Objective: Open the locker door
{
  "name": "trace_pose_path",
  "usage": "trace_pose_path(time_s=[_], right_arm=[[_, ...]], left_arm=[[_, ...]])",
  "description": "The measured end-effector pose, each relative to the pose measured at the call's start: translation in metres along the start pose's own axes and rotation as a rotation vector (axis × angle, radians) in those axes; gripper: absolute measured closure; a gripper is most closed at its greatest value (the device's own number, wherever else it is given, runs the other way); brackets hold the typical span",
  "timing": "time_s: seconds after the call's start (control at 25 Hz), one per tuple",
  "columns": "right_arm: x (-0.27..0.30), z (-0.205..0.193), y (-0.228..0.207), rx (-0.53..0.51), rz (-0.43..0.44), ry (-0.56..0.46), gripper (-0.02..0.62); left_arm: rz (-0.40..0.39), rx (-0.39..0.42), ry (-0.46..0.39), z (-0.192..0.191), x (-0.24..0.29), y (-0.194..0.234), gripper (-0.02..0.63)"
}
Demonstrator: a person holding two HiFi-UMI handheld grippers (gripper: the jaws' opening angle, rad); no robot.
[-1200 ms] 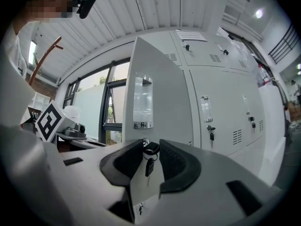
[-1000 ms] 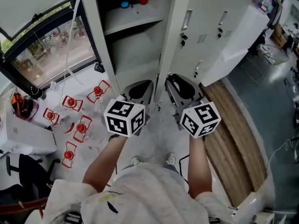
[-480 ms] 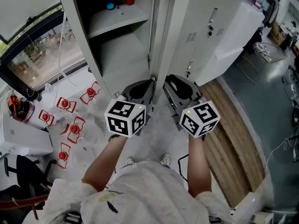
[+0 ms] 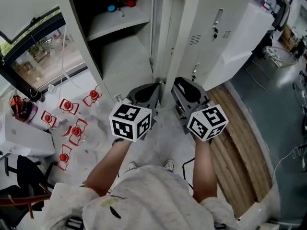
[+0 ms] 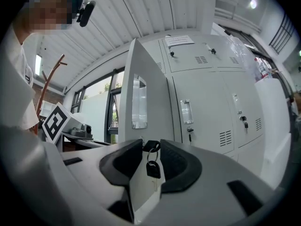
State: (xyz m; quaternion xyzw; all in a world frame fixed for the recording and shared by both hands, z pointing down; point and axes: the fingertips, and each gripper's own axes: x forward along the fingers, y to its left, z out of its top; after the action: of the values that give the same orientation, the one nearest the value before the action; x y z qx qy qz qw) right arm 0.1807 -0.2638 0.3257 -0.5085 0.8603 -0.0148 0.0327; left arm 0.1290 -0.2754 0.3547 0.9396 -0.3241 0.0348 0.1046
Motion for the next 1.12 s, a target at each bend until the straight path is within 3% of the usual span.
trace_pose_path(time_s=[0.4,1.12], right_arm=[[-0.019,0.002,-0.039,-0.013,-0.061,-0.011,0.486],[-0.031,0.006,-0.076,-0.030,-0.061,-0.001,0.449]], left_arm=[[0.002,0.027,0.026,-0.006,0.018,-0.026,0.601],[0.050,0.033,0.047,-0.012,0.037,-0.052,0.601]])
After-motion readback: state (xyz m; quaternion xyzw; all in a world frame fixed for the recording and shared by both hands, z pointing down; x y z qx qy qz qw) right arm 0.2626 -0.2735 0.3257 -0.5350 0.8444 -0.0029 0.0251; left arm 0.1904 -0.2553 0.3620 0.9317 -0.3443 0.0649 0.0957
